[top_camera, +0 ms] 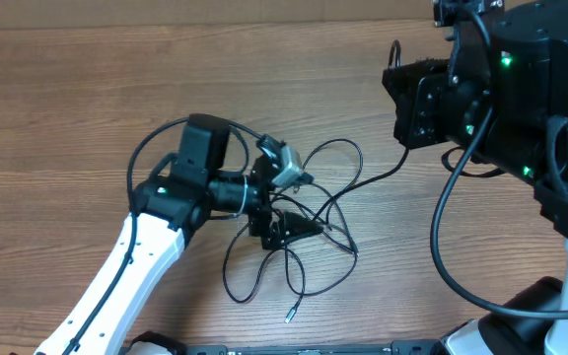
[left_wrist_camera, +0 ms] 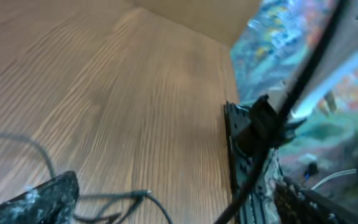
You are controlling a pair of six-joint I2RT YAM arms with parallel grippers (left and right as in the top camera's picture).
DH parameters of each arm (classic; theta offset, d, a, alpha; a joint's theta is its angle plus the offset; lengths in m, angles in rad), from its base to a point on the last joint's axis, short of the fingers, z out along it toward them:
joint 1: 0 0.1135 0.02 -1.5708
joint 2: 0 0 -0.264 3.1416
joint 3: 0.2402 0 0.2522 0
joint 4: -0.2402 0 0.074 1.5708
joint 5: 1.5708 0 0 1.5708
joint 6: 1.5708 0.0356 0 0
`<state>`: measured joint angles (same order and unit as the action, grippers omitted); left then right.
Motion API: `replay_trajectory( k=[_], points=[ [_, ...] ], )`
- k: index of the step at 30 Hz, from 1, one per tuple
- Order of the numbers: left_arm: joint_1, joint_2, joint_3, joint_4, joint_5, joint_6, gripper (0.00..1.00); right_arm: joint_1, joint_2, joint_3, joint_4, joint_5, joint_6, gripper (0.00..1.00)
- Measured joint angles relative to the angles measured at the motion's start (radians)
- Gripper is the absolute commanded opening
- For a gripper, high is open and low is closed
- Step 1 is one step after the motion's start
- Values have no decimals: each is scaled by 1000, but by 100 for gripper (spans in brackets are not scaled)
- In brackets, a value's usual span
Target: Untangle cables
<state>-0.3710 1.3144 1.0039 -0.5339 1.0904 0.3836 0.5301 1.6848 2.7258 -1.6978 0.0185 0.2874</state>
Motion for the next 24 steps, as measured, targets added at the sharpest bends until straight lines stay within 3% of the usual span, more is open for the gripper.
replay_trajectory(
  k=[2,3,4,5,6,13,15,16,18,19,21,24],
  points=[
    [-20,0,0,7,14,48,91,0,0,0,0,-11,0,4],
    [-31,0,0,10,18,71,82,0,0,0,0,-12,0,4],
    [-39,0,0,11,19,85,57,0,0,0,0,-13,0,4],
    [-50,0,0,12,21,107,22,0,0,0,0,-14,0,4],
    [-62,0,0,16,21,121,8,0,0,0,0,-14,0,4],
    [-71,0,0,34,20,146,4,0,0,0,0,-15,0,4],
    [-71,0,0,70,18,117,4,0,0,0,0,-15,0,10],
    [-71,0,0,87,18,97,4,0,0,0,0,-15,0,28],
    [-68,1,-3,216,13,-24,4,0,0,0,1,-17,4,41],
    [-66,1,-3,273,12,-77,4,0,0,0,-1,-15,2,53],
    [-58,1,0,386,13,-191,4,0,-2,-10,2,-11,-2,97],
    [-39,-1,14,557,11,-389,4,0,-5,-55,3,4,-2,100]
  ],
)
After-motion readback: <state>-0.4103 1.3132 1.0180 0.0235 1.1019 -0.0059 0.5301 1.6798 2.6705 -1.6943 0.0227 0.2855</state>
